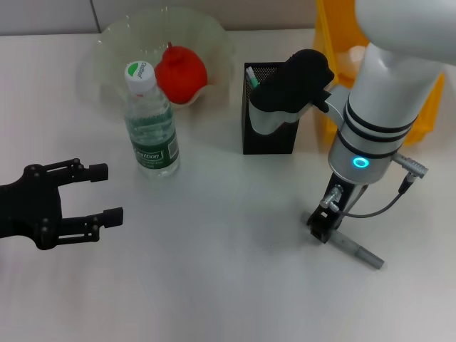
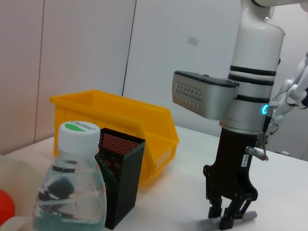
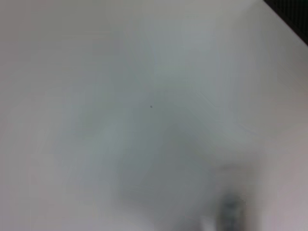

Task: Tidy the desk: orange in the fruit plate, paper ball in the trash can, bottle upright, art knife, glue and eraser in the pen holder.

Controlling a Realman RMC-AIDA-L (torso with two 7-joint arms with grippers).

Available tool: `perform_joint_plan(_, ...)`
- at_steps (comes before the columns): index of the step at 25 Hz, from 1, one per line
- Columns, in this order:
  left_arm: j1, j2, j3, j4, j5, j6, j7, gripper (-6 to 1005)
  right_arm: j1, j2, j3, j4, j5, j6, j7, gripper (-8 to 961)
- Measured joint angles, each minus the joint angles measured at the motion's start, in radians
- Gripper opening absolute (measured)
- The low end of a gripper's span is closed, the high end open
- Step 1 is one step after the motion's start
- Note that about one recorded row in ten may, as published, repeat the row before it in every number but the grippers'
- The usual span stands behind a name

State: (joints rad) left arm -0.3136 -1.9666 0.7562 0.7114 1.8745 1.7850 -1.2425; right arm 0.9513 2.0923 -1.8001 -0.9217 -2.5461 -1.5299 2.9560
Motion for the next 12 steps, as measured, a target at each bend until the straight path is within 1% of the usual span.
perform_joint_plan(6, 0.005, 0.000, 0.000, 0.000, -0.001, 0.001, 0.000, 799, -0.015, 0.000, 0.006, -0.028, 0.000, 0.000, 0.000, 154)
perform_joint_plan(9, 0.007, 0.000, 0.000, 0.000, -0.005, 0.001, 0.005, 799, -0.016, 0.000, 0.007, -0.030, 0.000, 0.000, 0.000, 148)
perform_joint_plan(12, 0.009, 0.000, -0.001, 0.000, -0.007, 0.001, 0.008, 799, -0.028, -0.001, 0.012, -0.072, 0.000, -0.011, 0.000, 143)
